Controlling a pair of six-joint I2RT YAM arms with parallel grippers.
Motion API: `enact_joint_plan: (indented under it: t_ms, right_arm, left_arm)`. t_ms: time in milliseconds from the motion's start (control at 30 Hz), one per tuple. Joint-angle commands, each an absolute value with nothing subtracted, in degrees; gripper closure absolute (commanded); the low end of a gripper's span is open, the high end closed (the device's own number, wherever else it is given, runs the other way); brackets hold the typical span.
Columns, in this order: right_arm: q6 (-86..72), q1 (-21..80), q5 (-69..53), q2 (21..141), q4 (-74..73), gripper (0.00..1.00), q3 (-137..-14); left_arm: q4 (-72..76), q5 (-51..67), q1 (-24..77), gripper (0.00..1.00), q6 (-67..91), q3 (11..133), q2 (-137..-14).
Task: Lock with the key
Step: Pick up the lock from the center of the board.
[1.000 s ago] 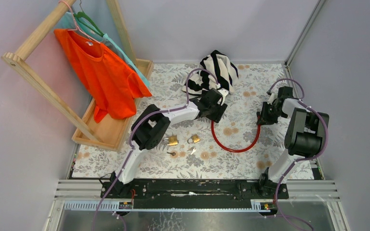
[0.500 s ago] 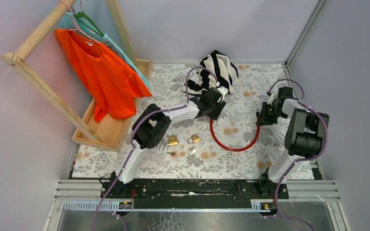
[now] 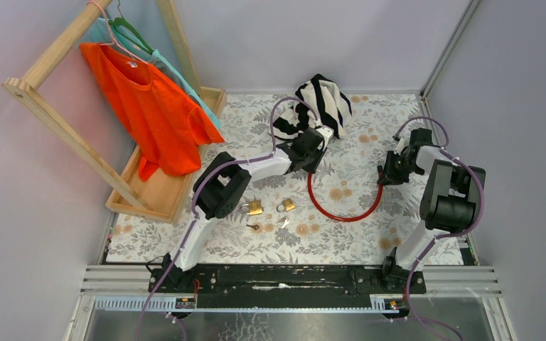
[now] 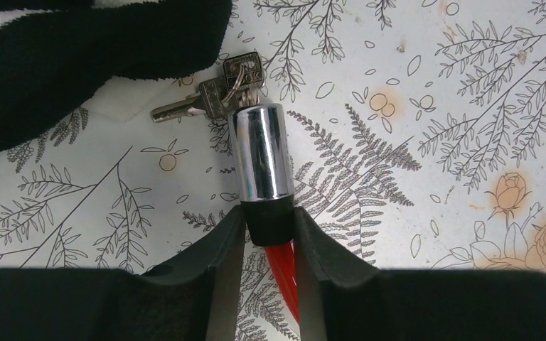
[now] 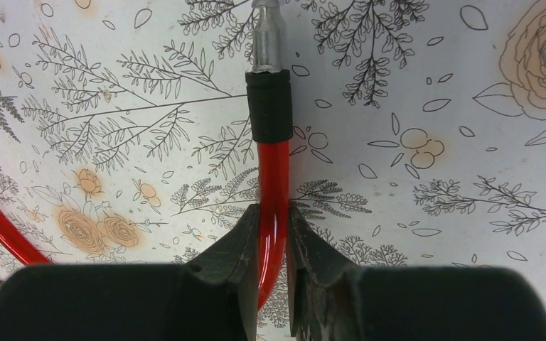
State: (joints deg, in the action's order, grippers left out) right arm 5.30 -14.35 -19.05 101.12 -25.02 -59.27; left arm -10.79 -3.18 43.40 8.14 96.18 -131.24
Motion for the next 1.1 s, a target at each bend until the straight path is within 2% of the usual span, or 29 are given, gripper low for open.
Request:
enact_joint_plan:
  t_ms: [0,233,400,800,1067]
  right_arm:
    - [6.1,-13.7,-21.2,99.9,-26.1,0.97,-59.7]
    - [6.8,-12.2,-20.8,100.3,-25.5,1.0,-60.7]
    - [8.2,-8.9,-21.7,96.3,-24.1,1.0,-60.6]
    - [14.5,-4.5,-37.2,92.3,-29.3,1.0,-65.0]
    - [18.8,0.8,-41.5,89.2,-32.9,1.0,-69.6]
  left_arm:
    - [-17.4,-4.0,42.9,0.82,6.5,92.0,-134.3]
    - [-15.9,-3.1,42.6,1.0,7.5,90.4,-131.3]
    - [-14.9,0.3,42.2,1.0,8.5,89.4,-127.5]
    - [-9.9,9.2,38.9,1.0,8.6,85.8,-116.0]
    - [-5.9,12.1,37.6,1.0,9.4,82.4,-108.6]
